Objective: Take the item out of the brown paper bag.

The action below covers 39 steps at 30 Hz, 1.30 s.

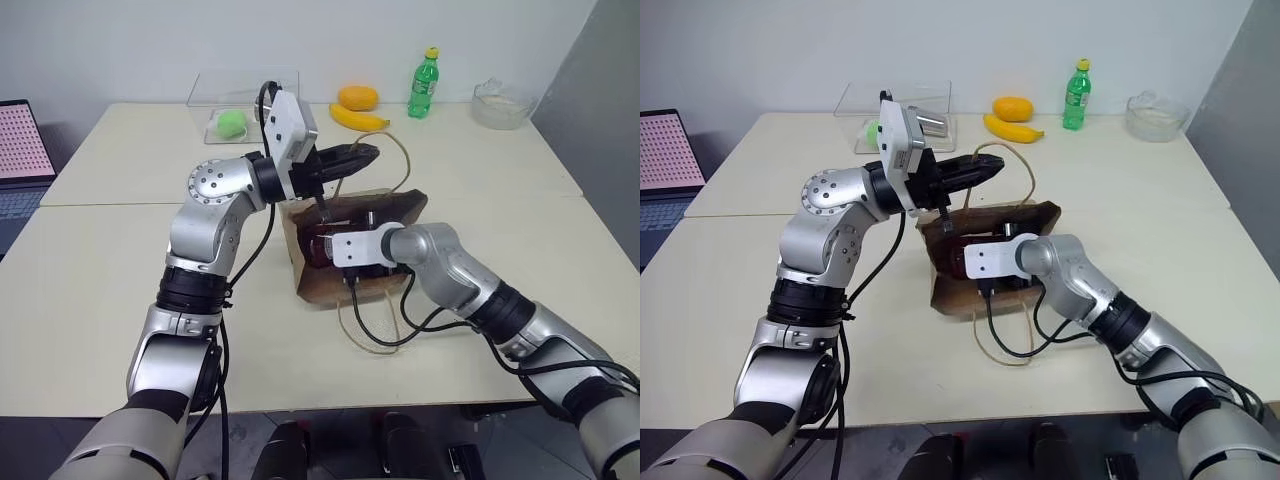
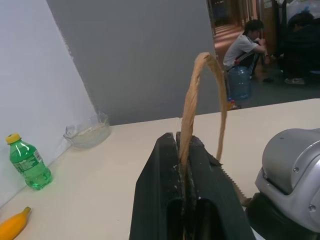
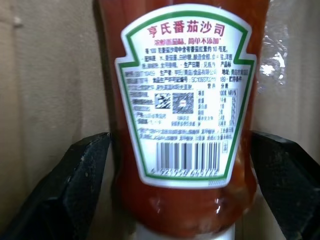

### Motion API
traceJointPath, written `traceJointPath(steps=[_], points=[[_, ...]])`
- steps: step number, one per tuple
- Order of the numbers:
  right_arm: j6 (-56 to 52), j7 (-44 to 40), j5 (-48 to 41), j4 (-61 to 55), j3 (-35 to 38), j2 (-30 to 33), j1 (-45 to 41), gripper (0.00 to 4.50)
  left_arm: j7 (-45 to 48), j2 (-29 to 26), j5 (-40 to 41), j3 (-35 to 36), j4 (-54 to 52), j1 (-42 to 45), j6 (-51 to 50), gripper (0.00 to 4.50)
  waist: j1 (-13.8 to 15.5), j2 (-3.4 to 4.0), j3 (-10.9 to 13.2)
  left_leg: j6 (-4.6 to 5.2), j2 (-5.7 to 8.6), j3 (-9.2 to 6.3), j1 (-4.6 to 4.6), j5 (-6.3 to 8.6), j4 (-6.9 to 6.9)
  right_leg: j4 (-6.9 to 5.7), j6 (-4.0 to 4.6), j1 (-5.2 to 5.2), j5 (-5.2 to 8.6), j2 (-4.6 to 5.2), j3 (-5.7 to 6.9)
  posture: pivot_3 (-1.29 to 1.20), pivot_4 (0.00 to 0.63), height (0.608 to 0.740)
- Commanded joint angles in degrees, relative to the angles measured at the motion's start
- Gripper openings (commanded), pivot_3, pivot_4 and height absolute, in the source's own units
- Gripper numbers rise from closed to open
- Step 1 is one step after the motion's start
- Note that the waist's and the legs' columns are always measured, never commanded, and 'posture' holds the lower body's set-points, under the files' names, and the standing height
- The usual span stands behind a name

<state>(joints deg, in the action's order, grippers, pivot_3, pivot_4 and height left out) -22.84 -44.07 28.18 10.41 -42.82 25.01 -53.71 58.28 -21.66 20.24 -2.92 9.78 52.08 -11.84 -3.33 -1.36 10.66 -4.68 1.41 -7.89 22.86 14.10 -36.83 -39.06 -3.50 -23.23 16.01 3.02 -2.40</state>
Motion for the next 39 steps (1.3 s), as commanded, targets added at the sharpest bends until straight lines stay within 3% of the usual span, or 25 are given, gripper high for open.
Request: traceJointPath(steps=[1,4,9,16,25,34,39], points=[[2.4,-0.1,2.0,5.0,0.8,-1.2,-1.6,4.47,-0.2,-0.2,0.7,1.2,-1.5,0.9,1.2,0.00,0.0,0.00,0.0,0.00,0.00,0.00,-0.01,0.00,-0.01,-0.01,0.00,0.00,0.00,0.00,0.00,0.00,0.150,0.740],[4.2,-0.1,1.7,9.7,1.3,-2.7,-2.4,4.31,-0.2,-0.3,0.5,1.2,-1.2,0.8,1.5,0.00,0.0,0.01,0.0,0.00,0.00,0.01,-0.04,0.00,-0.03,-0.02,0.01,0.04,-0.03,0.00,-0.01,0.00,0.150,0.740],[7.9,-1.1,1.8,13.0,2.3,-3.1,-2.2,3.16,0.0,-0.7,-0.1,1.2,-0.1,0.7,2.3,0.00,-0.1,0.02,0.0,0.01,-0.02,0.06,-0.10,-0.01,-0.10,-0.05,0.01,0.08,-0.12,-0.01,-0.01,0.00,0.150,0.740],[10.3,-3.2,-0.2,5.1,6.8,-2.4,-1.2,3.16,-1.1,-1.1,-2.1,1.1,4.0,1.0,4.7,0.00,-0.1,0.02,0.0,-0.01,-0.01,0.04,-0.08,-0.03,-0.11,-0.05,0.00,0.06,-0.14,-0.01,-0.01,0.00,0.150,0.740],[9.1,-13.8,-12.4,-13.9,15.6,0.8,4.2,3.16,-3.6,-0.3,-4.9,1.3,11.1,4.3,9.0,0.00,-0.1,0.03,0.0,-0.01,0.01,0.01,0.08,-0.02,-0.06,0.05,0.00,-0.05,-0.14,0.00,0.00,0.00,0.150,0.740],[2.2,-20.1,-31.7,-27.1,25.7,1.0,6.3,3.16,-5.5,0.5,-6.8,1.0,14.8,6.3,8.8,0.00,-0.1,0.03,0.0,0.00,-0.01,-0.02,0.07,-0.02,-0.07,0.02,0.00,-0.03,-0.14,-0.01,0.01,0.00,0.150,0.740],[-15.1,-16.2,-49.9,-34.8,38.3,-1.4,4.2,3.16,-7.7,1.2,-7.7,1.2,16.9,7.1,9.1,0.00,0.1,0.03,0.0,0.02,0.01,-0.03,0.08,-0.01,-0.09,0.01,0.00,-0.02,-0.14,0.00,0.01,0.00,0.150,0.740]])
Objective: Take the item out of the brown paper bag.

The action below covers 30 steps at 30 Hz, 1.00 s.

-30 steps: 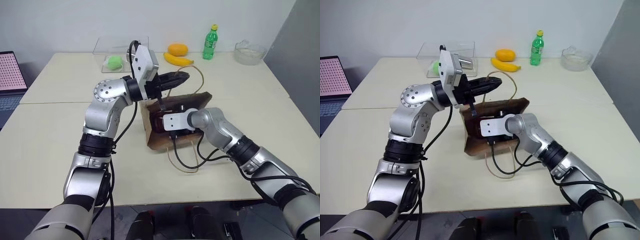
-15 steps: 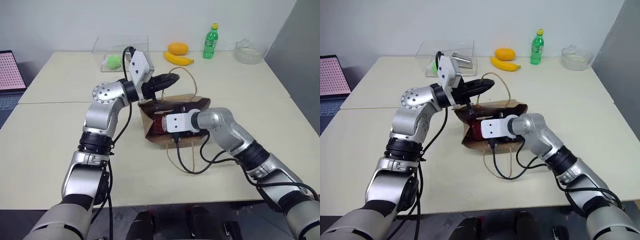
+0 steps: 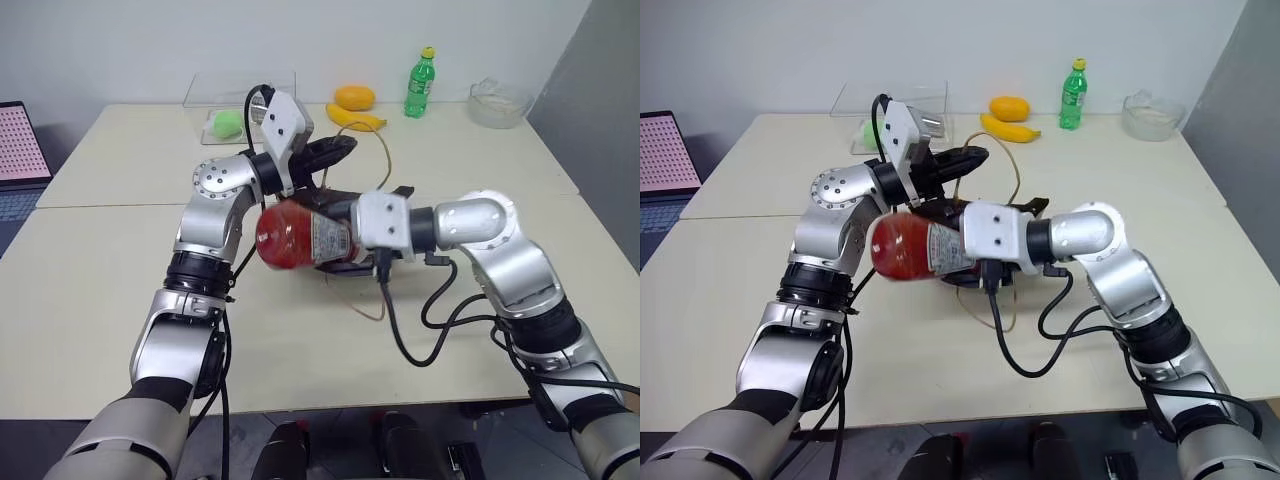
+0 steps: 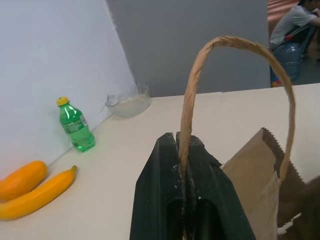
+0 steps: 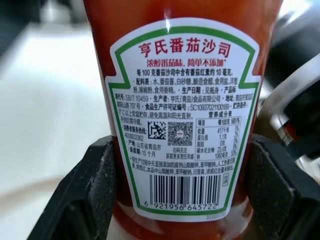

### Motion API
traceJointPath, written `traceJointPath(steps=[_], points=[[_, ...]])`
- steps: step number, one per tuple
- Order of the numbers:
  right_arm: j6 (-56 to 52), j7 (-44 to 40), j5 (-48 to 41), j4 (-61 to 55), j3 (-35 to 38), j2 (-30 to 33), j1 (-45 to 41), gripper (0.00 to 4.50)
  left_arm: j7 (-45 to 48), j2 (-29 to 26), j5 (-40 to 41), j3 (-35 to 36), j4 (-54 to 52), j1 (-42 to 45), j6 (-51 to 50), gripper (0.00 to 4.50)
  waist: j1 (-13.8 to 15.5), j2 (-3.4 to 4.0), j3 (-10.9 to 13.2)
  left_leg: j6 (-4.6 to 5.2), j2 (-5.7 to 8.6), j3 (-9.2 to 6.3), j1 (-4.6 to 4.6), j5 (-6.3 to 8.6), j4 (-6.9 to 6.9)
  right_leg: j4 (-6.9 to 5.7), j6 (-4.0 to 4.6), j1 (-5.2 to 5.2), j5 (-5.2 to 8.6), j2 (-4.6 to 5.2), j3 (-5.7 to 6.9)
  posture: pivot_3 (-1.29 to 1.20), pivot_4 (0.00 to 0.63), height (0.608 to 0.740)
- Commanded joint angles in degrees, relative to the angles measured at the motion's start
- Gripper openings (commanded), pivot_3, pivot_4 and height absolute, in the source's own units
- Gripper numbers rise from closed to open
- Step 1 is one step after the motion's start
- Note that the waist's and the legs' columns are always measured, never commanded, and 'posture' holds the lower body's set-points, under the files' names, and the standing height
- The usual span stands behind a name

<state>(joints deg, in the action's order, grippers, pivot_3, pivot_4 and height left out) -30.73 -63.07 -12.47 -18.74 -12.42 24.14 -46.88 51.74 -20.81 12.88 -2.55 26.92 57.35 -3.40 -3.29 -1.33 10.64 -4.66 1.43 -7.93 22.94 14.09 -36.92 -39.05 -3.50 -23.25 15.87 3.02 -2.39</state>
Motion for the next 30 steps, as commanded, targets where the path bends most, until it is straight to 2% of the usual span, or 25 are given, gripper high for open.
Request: traceJointPath(steps=[1,6,8,10,14,18,24,27,30], points=[[-10.3,4.7,-12.5,-6.5,11.1,-0.9,-3.3,3.16,-1.3,0.5,-0.4,0.8,-0.1,2.0,0.8,0.00,0.0,0.00,0.0,0.05,0.00,0.00,0.00,0.03,0.00,0.00,0.00,0.00,0.00,0.00,0.00,0.00,0.150,0.740],[-16.8,14.6,-18.8,-6.3,24.5,2.6,-5.9,3.16,-1.8,0.7,-0.7,0.8,-0.4,1.5,1.0,0.00,0.1,0.00,0.0,0.18,0.00,0.00,0.00,0.10,0.01,-0.01,0.00,0.00,0.00,0.00,0.00,0.00,0.150,0.740],[-13.6,15.9,-13.9,-4.5,26.2,9.1,-3.2,3.16,-1.8,0.8,-0.7,0.7,-0.7,1.1,1.1,0.00,0.3,0.00,0.0,0.20,0.03,0.01,0.01,0.11,0.01,0.00,0.00,0.00,0.00,0.02,-0.01,0.00,0.150,0.740],[-9.2,16.0,-8.5,-2.1,24.9,15.5,1.1,3.16,-1.7,0.8,-0.8,0.6,-0.9,0.9,1.2,0.00,0.8,0.00,0.0,0.22,0.07,0.03,0.01,0.13,0.03,0.04,0.00,0.01,0.00,0.04,-0.01,0.00,0.150,0.740],[-0.5,17.5,1.2,5.9,20.1,23.2,10.3,3.16,-1.6,1.0,-1.0,0.6,-0.3,1.4,1.5,0.00,1.0,-0.01,0.0,0.25,0.07,0.17,0.00,0.14,0.02,0.04,-0.02,0.02,0.01,0.04,-0.10,0.00,0.150,0.740],[11.9,17.9,14.3,14.9,10.2,29.7,16.2,3.16,-1.1,1.4,-0.8,0.5,-0.2,1.5,1.8,0.00,0.3,0.06,0.0,0.25,0.06,0.24,-0.02,0.14,0.02,-0.01,-0.02,-0.01,0.01,0.04,-0.14,0.00,0.150,0.740],[18.9,15.4,21.6,21.1,1.3,29.6,18.0,3.16,-0.9,1.5,-1.0,0.5,-0.7,1.1,1.9,0.00,-0.6,0.11,0.1,0.19,-0.01,0.27,-0.04,0.10,0.01,-0.02,-0.02,-0.03,0.01,0.01,-0.15,0.00,0.150,0.740],[19.4,14.1,22.4,22.4,-0.1,29.2,18.0,3.16,-0.8,1.4,-0.9,0.5,-0.8,1.0,1.6,0.00,-0.5,0.11,0.1,0.18,0.02,0.23,-0.03,0.10,-0.02,-0.01,-0.02,0.00,0.01,0.02,-0.14,0.00,0.150,0.740],[17.4,12.1,21.3,21.8,0.9,29.2,18.5,4.12,-0.7,1.5,-1.0,0.4,-0.7,0.9,1.7,0.00,-0.2,0.10,0.1,0.15,0.03,0.19,-0.03,0.08,-0.04,0.02,-0.03,0.06,0.01,0.03,-0.12,0.00,0.150,0.740]])
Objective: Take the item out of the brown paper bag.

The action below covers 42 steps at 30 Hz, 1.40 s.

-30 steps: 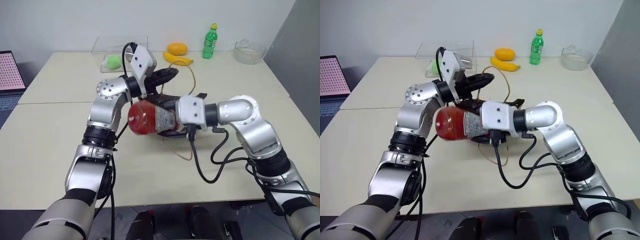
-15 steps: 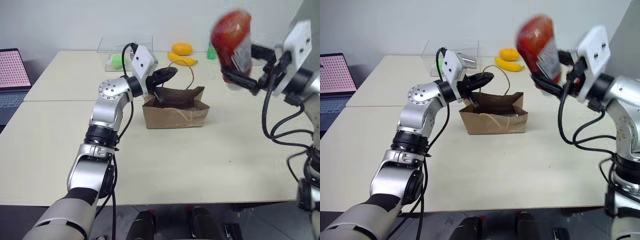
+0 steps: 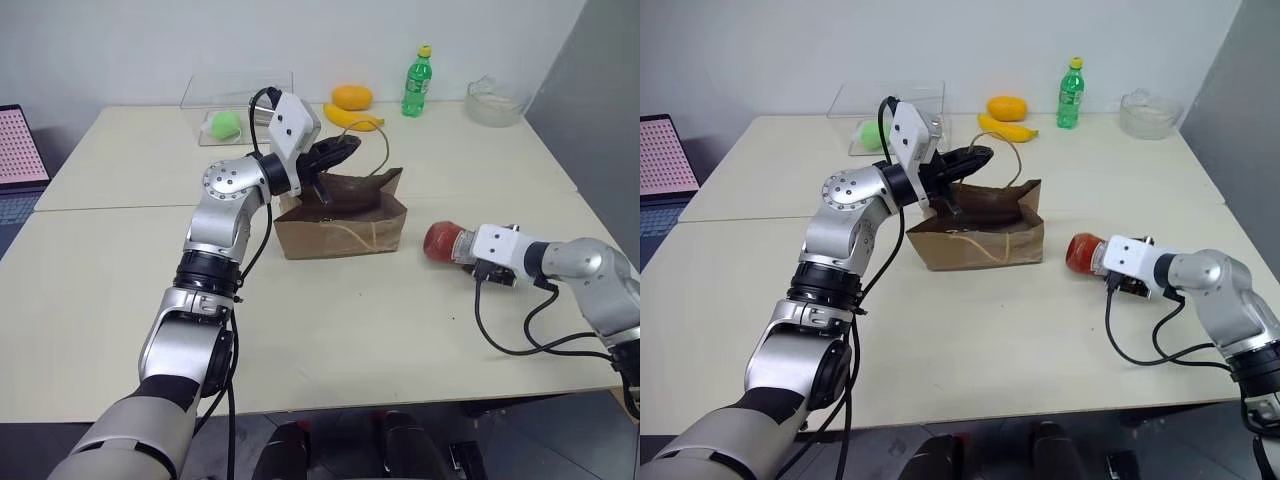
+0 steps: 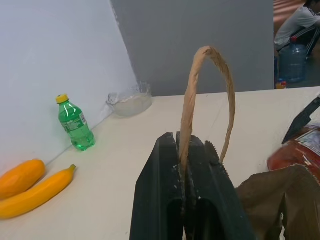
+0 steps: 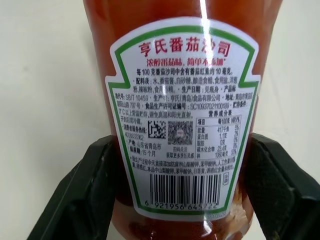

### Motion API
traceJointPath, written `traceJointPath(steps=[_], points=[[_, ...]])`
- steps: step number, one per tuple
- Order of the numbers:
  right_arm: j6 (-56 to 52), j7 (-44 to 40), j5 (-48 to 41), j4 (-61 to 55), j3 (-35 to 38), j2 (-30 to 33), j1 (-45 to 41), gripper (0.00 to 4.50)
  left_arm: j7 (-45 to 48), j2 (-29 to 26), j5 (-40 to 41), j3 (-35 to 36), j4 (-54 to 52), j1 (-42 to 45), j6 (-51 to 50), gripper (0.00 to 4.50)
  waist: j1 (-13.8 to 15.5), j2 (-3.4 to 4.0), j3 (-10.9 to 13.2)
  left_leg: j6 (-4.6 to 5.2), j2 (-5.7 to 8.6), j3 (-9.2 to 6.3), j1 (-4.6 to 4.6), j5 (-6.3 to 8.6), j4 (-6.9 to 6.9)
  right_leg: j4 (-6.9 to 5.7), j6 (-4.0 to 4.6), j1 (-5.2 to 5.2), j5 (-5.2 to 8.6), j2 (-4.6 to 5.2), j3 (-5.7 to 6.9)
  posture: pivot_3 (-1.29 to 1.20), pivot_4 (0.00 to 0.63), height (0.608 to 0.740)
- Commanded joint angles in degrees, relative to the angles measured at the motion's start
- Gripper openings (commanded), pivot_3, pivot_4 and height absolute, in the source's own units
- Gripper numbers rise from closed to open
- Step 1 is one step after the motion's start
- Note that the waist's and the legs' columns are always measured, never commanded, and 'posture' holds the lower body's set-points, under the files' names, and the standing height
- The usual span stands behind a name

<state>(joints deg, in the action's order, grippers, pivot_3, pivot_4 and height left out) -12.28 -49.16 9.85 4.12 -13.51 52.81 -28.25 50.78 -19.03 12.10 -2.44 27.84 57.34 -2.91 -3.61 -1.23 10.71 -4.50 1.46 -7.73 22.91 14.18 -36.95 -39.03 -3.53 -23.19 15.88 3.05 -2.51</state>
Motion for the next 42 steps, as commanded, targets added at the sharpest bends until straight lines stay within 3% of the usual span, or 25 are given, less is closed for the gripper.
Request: traceJointPath(steps=[1,8,11,14,18,22,27,33,39,42], points=[[-2.0,-2.3,-1.9,-1.9,2.9,0.5,0.2,4.47,0.3,-0.3,-0.2,0.3,-1.6,0.9,1.3,0.00,0.2,0.00,0.0,-0.01,0.01,0.00,0.00,-0.01,0.00,0.00,0.00,0.00,0.00,0.00,0.00,0.00,0.150,0.740],[-11.6,-4.3,-10.7,-16.8,13.2,1.3,4.6,4.47,1.1,-0.7,-0.9,-0.2,-0.9,0.7,1.8,0.00,0.4,0.00,0.0,-0.01,0.00,-0.04,0.02,-0.01,0.02,0.01,0.00,0.00,0.00,0.00,0.01,0.00,0.150,0.740],[-22.4,-1.6,-25.4,-34.1,25.7,-5.4,10.2,4.47,0.9,-1.8,-2.8,-0.5,0.9,1.0,4.0,0.00,0.6,0.00,0.0,0.05,-0.01,-0.06,0.02,0.03,0.02,0.01,0.00,0.01,0.00,-0.01,0.03,0.00,0.150,0.740],[-29.1,4.2,-31.9,-45.3,29.2,-11.9,13.9,4.47,1.3,-3.5,-3.7,-0.3,2.8,1.9,3.5,0.00,0.4,0.00,0.0,0.06,-0.07,-0.10,0.01,0.04,0.05,-0.02,0.00,0.02,0.00,-0.07,0.05,0.00,0.150,0.740],[-34.6,12.0,-33.6,-51.5,28.2,-16.8,15.2,4.50,2.6,-5.3,-3.3,0.3,4.3,3.5,1.2,0.89,0.5,-0.01,0.0,0.10,0.03,-0.07,0.01,0.04,-0.05,-0.05,-0.08,0.05,-0.05,-0.02,-0.01,0.00,0.150,0.740],[-35.3,17.4,-36.1,-53.9,26.2,-22.2,14.9,4.50,5.5,-7.7,-0.4,1.6,0.2,3.4,-4.2,2.16,0.4,-0.01,0.0,0.14,0.00,-0.09,0.00,0.01,-0.04,-0.06,-0.14,0.07,-0.08,-0.05,0.01,0.00,0.150,0.740],[-33.3,19.4,-36.5,-52.3,23.2,-23.3,13.7,4.50,7.0,-11.9,5.2,5.6,-9.7,-1.2,-11.8,3.72,0.0,0.01,0.0,0.14,-0.03,-0.06,-0.01,0.01,0.00,-0.04,-0.13,0.03,-0.08,-0.05,-0.01,0.00,0.150,0.740],[-28.7,19.3,-36.1,-49.1,22.5,-23.6,13.2,4.50,-2.3,-14.0,10.3,13.2,-26.6,-13.0,-21.5,3.72,0.2,0.03,0.0,0.14,-0.08,-0.09,-0.04,0.01,-0.02,-0.07,-0.13,0.04,-0.09,-0.07,-0.01,0.00,0.150,0.740],[-21.0,20.5,-32.8,-47.2,21.3,-24.6,17.0,4.50,-16.2,-6.7,9.4,16.9,-43.9,-30.1,-19.5,3.72,0.7,0.01,0.0,0.14,-0.06,-0.07,-0.04,0.01,-0.01,-0.02,-0.12,0.06,-0.09,-0.03,-0.03,0.00,0.150,0.740],[-13.5,20.7,-30.0,-46.2,19.8,-26.8,21.0,4.50,-22.9,-3.0,3.8,15.1,-50.4,-41.0,-16.1,3.72,1.0,0.01,-0.1,0.14,-0.07,-0.03,-0.04,0.01,0.01,0.01,-0.12,0.06,-0.09,-0.02,-0.08,0.00,0.150,0.740]])
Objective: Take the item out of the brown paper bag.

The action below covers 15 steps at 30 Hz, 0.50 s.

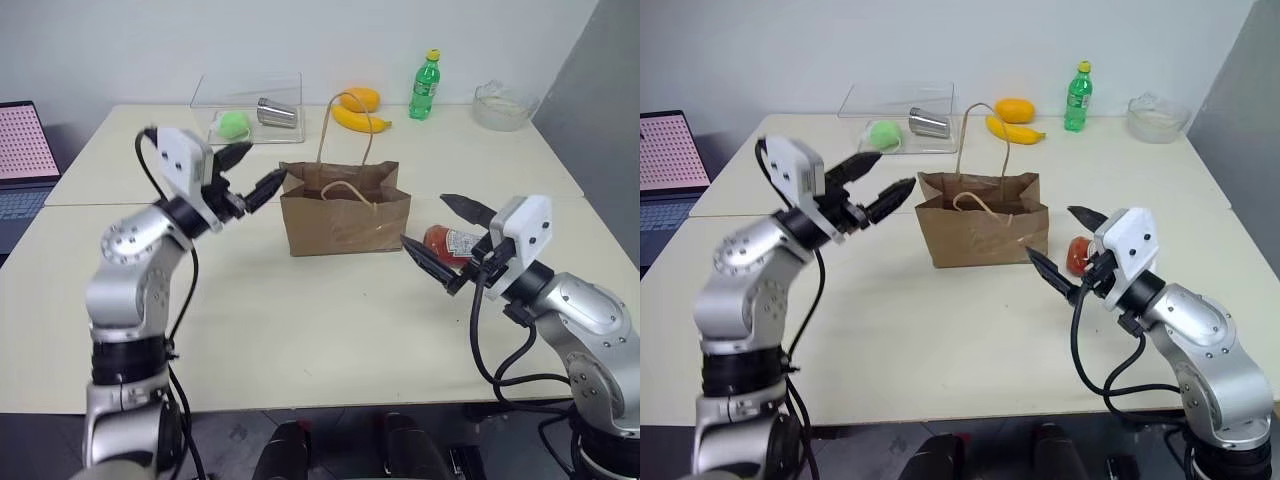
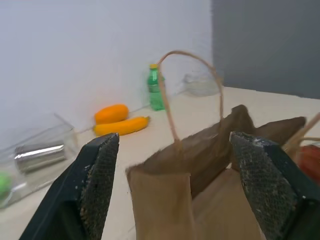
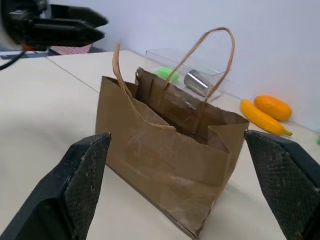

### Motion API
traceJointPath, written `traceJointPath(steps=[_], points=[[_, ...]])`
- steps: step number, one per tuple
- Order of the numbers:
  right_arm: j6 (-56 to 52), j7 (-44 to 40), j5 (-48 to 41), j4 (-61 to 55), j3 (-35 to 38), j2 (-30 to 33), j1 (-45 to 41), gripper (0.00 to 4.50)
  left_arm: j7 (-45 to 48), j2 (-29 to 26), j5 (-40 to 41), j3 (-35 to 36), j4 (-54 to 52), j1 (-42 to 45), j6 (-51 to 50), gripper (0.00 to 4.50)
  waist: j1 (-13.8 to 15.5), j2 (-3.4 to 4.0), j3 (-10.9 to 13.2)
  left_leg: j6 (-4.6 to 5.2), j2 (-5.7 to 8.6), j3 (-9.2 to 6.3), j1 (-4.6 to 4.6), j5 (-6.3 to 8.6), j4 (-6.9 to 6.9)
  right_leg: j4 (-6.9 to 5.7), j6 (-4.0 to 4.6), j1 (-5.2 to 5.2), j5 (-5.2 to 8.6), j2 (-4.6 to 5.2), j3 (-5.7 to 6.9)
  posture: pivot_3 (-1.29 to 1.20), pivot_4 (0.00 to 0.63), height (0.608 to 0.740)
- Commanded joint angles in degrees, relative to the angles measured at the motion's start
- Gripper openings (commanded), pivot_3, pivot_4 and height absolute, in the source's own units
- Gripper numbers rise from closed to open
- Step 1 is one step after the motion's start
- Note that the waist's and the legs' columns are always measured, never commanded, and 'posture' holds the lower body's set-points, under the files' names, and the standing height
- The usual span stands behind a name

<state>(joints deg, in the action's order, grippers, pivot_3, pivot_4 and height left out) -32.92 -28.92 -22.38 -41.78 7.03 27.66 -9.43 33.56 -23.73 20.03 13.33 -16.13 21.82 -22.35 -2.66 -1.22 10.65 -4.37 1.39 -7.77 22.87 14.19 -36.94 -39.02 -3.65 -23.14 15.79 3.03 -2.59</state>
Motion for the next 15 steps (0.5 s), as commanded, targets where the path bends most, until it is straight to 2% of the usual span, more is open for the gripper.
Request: traceJointPath(steps=[1,4,6,11,15], points=[[9.3,0.8,3.4,0.3,-1.3,-2.4,3.3,4.50,-7.7,2.5,-6.3,-1.4,-7.2,-8.1,4.2,3.72,0.0,0.00,0.0,0.00,-0.01,0.04,-0.04,0.00,0.01,0.00,0.00,0.00,0.00,0.00,-0.03,0.00,0.150,0.740],[14.2,2.6,4.4,1.8,-2.5,-6.4,6.5,4.50,-10.6,4.0,-10.5,-4.4,-8.2,-15.4,6.3,3.72,0.2,0.01,0.0,0.00,-0.02,0.03,-0.09,0.00,0.00,-0.06,0.03,0.03,-0.02,-0.03,-0.02,0.00,0.150,0.740],[17.1,3.9,5.8,3.0,-3.4,-8.7,8.4,4.50,-11.5,4.7,-12.4,-6.2,-7.4,-17.3,9.1,3.72,0.4,0.01,0.0,0.00,-0.03,0.05,-0.16,0.00,0.00,-0.06,0.04,0.12,-0.03,-0.04,-0.02,0.00,0.150,0.740],[26.0,7.9,11.4,10.5,-5.5,-13.7,13.0,4.50,-14.6,8.6,-14.3,-8.4,-1.3,-16.7,16.0,3.72,0.9,0.02,-0.1,0.00,0.00,0.04,-0.61,0.01,0.03,0.11,0.04,0.66,-0.02,-0.03,0.03,0.00,0.150,0.740],[31.0,8.1,13.9,15.5,-7.6,-15.1,14.6,4.50,-16.1,10.4,-16.5,-10.0,4.0,-16.5,23.4,3.72,0.9,0.02,-0.1,0.01,0.00,0.08,-0.97,0.03,0.17,0.18,0.04,0.93,0.00,-0.03,0.00,0.00,0.150,0.740]])
